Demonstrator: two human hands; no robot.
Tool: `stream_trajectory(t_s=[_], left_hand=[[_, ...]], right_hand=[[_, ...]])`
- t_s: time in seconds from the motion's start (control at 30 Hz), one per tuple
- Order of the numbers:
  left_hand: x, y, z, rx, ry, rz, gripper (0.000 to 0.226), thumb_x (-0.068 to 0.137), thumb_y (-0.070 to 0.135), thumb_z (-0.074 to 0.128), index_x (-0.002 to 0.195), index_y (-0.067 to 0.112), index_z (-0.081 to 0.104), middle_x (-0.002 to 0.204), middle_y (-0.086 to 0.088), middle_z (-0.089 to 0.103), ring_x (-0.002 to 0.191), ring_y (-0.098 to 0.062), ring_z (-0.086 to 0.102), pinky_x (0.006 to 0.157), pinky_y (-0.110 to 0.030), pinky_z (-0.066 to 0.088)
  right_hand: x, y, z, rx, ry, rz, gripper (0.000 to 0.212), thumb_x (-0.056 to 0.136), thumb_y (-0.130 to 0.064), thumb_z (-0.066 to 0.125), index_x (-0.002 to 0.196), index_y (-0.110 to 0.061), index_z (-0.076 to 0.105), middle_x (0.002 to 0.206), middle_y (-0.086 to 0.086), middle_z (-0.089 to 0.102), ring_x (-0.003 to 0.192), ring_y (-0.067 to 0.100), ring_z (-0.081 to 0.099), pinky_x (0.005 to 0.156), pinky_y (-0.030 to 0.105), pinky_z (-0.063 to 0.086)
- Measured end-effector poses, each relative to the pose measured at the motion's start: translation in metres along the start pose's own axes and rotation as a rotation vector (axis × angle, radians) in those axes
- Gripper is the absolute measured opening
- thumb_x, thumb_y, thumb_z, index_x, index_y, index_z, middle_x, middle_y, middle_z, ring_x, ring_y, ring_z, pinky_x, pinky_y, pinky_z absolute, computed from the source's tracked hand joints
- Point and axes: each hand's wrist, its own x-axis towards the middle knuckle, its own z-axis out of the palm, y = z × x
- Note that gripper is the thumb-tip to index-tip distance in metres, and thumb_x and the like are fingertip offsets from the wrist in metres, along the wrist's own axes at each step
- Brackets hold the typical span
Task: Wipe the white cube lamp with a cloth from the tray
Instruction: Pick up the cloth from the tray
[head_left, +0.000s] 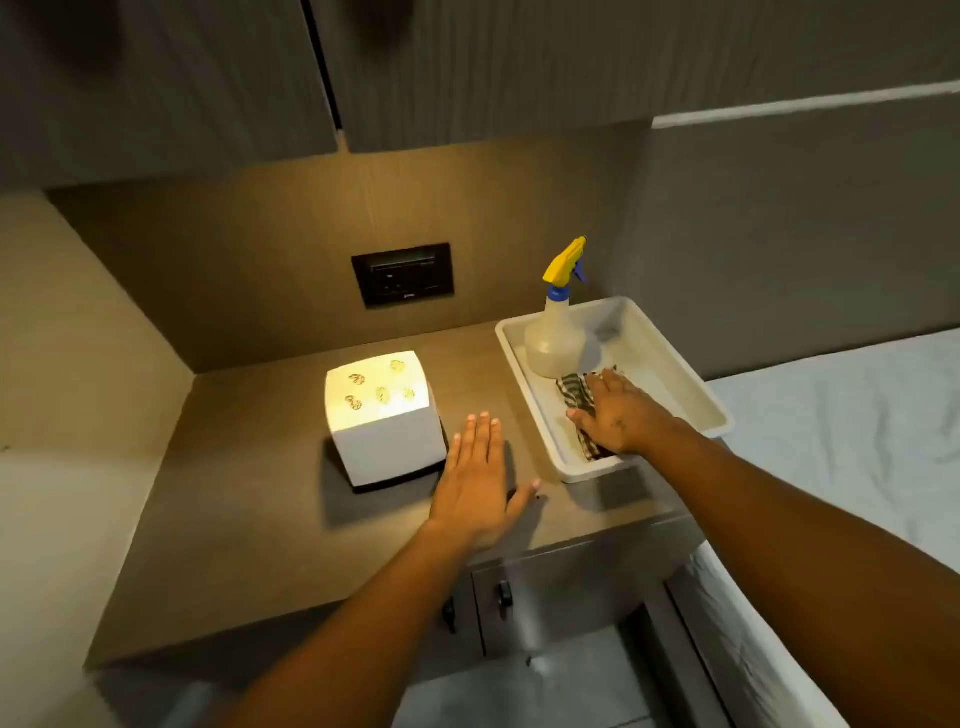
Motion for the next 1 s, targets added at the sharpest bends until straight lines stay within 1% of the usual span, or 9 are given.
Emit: stream_trajectory(t_s=[0.27, 0.47, 0.57, 0.63, 0.7, 0.77, 0.83, 0.9, 1.0], left_hand=[[0.004, -0.003, 0.012, 0.032, -0.075, 0.005, 0.101, 0.094, 0.079, 0.015, 0.164, 0.009, -0.007, 0.173, -0.011, -0.011, 0.158, -0.026, -0.018, 0.127, -0.042, -0.009], [0.009, 0.001, 0.015, 0.049, -0.092, 0.005, 0.102, 0.094, 0.081, 0.012, 0.164, 0.009, -0.007, 0.173, -0.011, -0.011, 0.158, -0.026, -0.018, 0.128, -0.046, -0.007], [0.01, 0.002, 0.015, 0.053, -0.085, 0.006, 0.102, 0.094, 0.081, 0.01, 0.163, 0.008, -0.006, 0.173, -0.012, -0.009, 0.158, -0.027, -0.017, 0.128, -0.046, -0.007], [0.009, 0.001, 0.015, 0.059, -0.082, 0.009, 0.102, 0.094, 0.081, 0.01, 0.163, 0.007, -0.006, 0.173, -0.013, -0.009, 0.158, -0.027, -0.016, 0.128, -0.045, -0.009], [0.008, 0.001, 0.014, 0.053, -0.081, 0.008, 0.102, 0.094, 0.081, 0.01, 0.163, 0.007, -0.006, 0.173, -0.014, -0.009, 0.158, -0.027, -0.016, 0.128, -0.045, -0.009], [0.007, 0.002, 0.012, 0.043, -0.087, 0.005, 0.102, 0.094, 0.081, 0.01, 0.163, 0.007, -0.006, 0.173, -0.013, -0.009, 0.158, -0.027, -0.016, 0.128, -0.045, -0.008], [0.004, 0.004, 0.008, 0.034, -0.098, 0.0, 0.102, 0.095, 0.081, 0.012, 0.163, 0.007, -0.007, 0.173, -0.013, -0.011, 0.158, -0.026, -0.018, 0.127, -0.042, -0.011], [-0.001, 0.004, 0.002, 0.041, -0.104, 0.0, 0.102, 0.096, 0.08, 0.016, 0.163, 0.008, -0.009, 0.173, -0.013, -0.013, 0.157, -0.025, -0.018, 0.125, -0.039, -0.013], [-0.012, 0.009, -0.014, 0.051, -0.053, -0.011, 0.1, 0.098, 0.078, 0.022, 0.163, 0.009, -0.01, 0.173, -0.011, -0.014, 0.157, -0.024, -0.019, 0.124, -0.037, -0.012]], right_hand=[[0.02, -0.006, 0.018, -0.112, -0.126, 0.032, 0.076, 0.097, -0.056, 0.035, 0.154, -0.026, -0.007, 0.162, 0.011, -0.013, 0.146, 0.036, -0.016, 0.113, 0.058, 0.0], [0.018, -0.012, 0.016, -0.031, -0.103, 0.128, 0.087, 0.092, -0.015, 0.059, 0.153, -0.032, 0.001, 0.162, 0.01, -0.013, 0.146, 0.039, -0.008, 0.111, 0.066, 0.019], [0.02, -0.007, 0.012, -0.12, -0.073, 0.073, 0.063, 0.095, -0.025, 0.053, 0.149, -0.032, 0.021, 0.161, 0.014, 0.015, 0.143, 0.039, 0.024, 0.105, 0.058, 0.038], [0.019, 0.0, 0.005, -0.241, -0.025, -0.002, 0.044, 0.091, -0.056, 0.046, 0.129, -0.033, 0.045, 0.125, 0.015, 0.059, 0.105, 0.034, 0.061, 0.077, 0.047, 0.056], [0.021, 0.008, 0.001, -0.149, 0.064, -0.098, 0.047, 0.088, -0.064, 0.035, 0.12, -0.033, 0.052, 0.104, 0.004, 0.063, 0.088, 0.025, 0.061, 0.08, 0.044, 0.054], [0.022, 0.011, -0.008, -0.109, 0.142, -0.161, 0.044, 0.091, -0.06, 0.031, 0.118, -0.036, 0.055, 0.108, -0.001, 0.067, 0.095, 0.021, 0.062, 0.095, 0.047, 0.046], [0.016, 0.007, -0.021, -0.095, 0.2, -0.181, 0.043, 0.092, -0.057, 0.033, 0.12, -0.035, 0.056, 0.112, 0.001, 0.068, 0.099, 0.023, 0.064, 0.098, 0.05, 0.044], [0.006, -0.005, -0.038, -0.047, 0.212, -0.177, 0.039, 0.099, -0.039, 0.036, 0.137, -0.035, 0.042, 0.129, 0.009, 0.057, 0.108, 0.03, 0.06, 0.1, 0.052, 0.043], [-0.004, -0.024, -0.057, 0.146, 0.223, -0.169, 0.046, 0.101, -0.018, 0.038, 0.145, -0.027, 0.034, 0.131, 0.017, 0.054, 0.111, 0.036, 0.055, 0.096, 0.049, 0.044]])
